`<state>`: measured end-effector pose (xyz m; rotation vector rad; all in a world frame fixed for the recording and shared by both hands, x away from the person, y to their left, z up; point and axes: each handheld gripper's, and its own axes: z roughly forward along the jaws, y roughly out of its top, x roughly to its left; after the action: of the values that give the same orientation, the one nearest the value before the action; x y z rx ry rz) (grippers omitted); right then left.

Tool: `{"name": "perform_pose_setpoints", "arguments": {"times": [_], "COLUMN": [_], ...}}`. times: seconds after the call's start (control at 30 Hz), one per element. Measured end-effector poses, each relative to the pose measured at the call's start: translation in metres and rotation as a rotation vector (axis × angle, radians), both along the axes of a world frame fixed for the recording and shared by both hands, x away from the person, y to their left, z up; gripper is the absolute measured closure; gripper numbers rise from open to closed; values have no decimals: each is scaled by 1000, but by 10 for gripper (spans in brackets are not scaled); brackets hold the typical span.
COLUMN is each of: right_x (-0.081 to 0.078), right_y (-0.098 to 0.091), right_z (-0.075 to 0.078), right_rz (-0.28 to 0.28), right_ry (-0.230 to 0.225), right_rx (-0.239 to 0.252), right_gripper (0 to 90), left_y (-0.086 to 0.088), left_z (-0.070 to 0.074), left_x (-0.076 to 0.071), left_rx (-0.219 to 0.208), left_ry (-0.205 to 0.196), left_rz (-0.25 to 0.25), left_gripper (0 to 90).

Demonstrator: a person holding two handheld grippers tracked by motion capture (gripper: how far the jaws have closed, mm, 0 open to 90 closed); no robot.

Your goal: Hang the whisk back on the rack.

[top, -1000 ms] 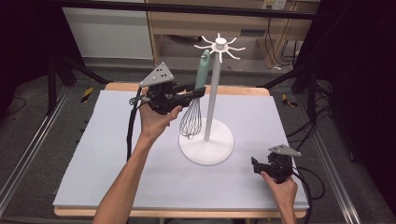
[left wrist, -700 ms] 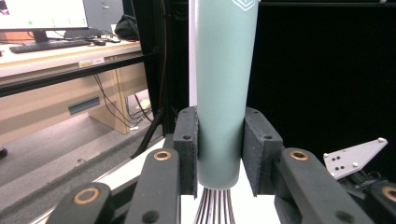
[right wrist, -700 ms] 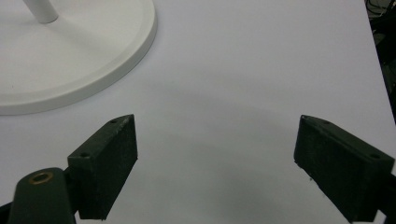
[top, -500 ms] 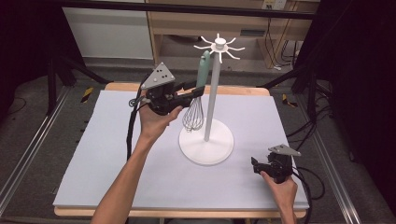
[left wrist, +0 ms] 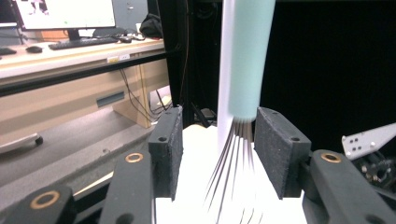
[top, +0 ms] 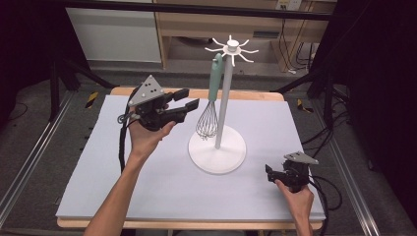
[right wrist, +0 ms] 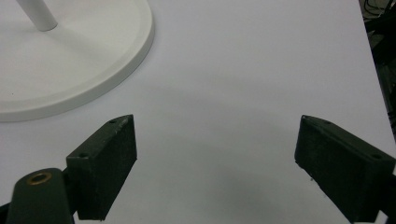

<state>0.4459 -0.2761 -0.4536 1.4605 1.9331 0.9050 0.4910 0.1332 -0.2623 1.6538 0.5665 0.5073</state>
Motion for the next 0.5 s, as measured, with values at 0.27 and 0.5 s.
{"name": "perform_pose_setpoints", "arguments": {"times": [0.27,0.5], "right_x": [-1,-1], "right_y": [0,1], "right_z": [0,-1], "right_rz": [5,-6], "right_ry": [1,8], "right_rx": [-8,-13], "right_gripper": [127,118], "left_y": [23,39], "left_z": [-34,-64], "left_x": [-5,-3], "left_rx": [0,55], "left_ry": [54,117], "left_rz": [55,107], "left_gripper": [452,413]}}
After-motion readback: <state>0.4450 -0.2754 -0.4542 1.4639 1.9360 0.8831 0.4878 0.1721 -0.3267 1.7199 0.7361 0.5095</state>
